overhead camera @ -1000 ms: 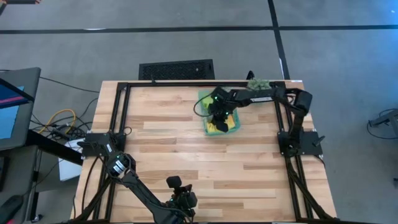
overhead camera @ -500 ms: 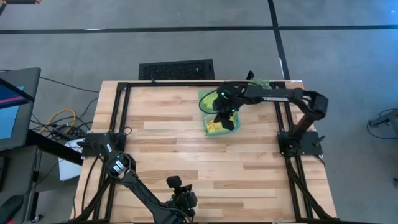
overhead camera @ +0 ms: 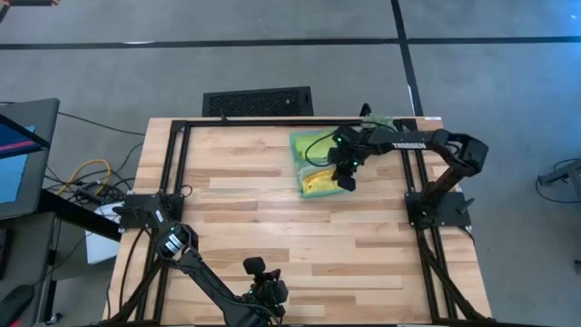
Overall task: Fold microfiber towels
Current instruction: Put the yellow microfiber cloth into the green bin
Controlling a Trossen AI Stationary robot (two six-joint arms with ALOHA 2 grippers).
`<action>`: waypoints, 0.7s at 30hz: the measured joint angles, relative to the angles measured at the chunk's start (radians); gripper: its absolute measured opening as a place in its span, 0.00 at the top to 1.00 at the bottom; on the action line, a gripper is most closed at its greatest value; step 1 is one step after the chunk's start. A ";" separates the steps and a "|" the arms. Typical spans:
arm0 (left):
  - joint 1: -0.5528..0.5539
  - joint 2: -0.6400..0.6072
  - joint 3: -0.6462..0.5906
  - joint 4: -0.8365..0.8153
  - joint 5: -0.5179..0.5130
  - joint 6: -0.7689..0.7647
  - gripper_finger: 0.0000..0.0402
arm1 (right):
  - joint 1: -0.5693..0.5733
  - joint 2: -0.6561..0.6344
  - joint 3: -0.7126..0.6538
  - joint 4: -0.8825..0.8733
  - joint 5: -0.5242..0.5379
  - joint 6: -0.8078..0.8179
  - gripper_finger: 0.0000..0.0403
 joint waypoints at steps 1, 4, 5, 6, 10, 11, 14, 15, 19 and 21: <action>0.001 0.000 0.000 0.000 0.000 0.002 1.00 | 0.001 -0.002 0.000 -0.007 0.004 0.012 0.95; 0.001 0.000 0.000 0.000 0.000 0.008 1.00 | 0.010 0.018 0.005 -0.019 0.026 0.039 0.95; 0.002 0.000 0.000 0.001 0.000 0.008 1.00 | 0.012 0.024 0.005 -0.034 0.027 0.041 0.95; 0.002 0.000 0.000 0.002 0.000 0.008 1.00 | 0.014 0.027 0.005 -0.046 0.029 0.041 0.95; 0.002 0.000 0.000 0.001 0.000 0.008 1.00 | 0.034 0.011 0.008 -0.085 0.026 0.047 0.95; 0.002 0.000 0.000 0.001 0.000 0.008 1.00 | 0.040 -0.002 0.014 -0.091 0.027 0.049 0.95; 0.002 0.000 0.000 0.001 0.000 0.008 1.00 | 0.059 -0.047 0.044 -0.096 0.037 0.056 0.94; 0.002 0.000 0.000 0.002 0.000 0.008 1.00 | 0.065 -0.058 0.053 -0.090 0.064 0.071 0.94; 0.002 0.000 0.000 0.001 0.000 0.008 1.00 | 0.083 -0.103 0.064 -0.017 0.158 0.117 0.95; 0.002 0.000 0.000 0.001 0.000 0.008 1.00 | 0.096 -0.109 0.064 0.015 0.132 0.120 0.96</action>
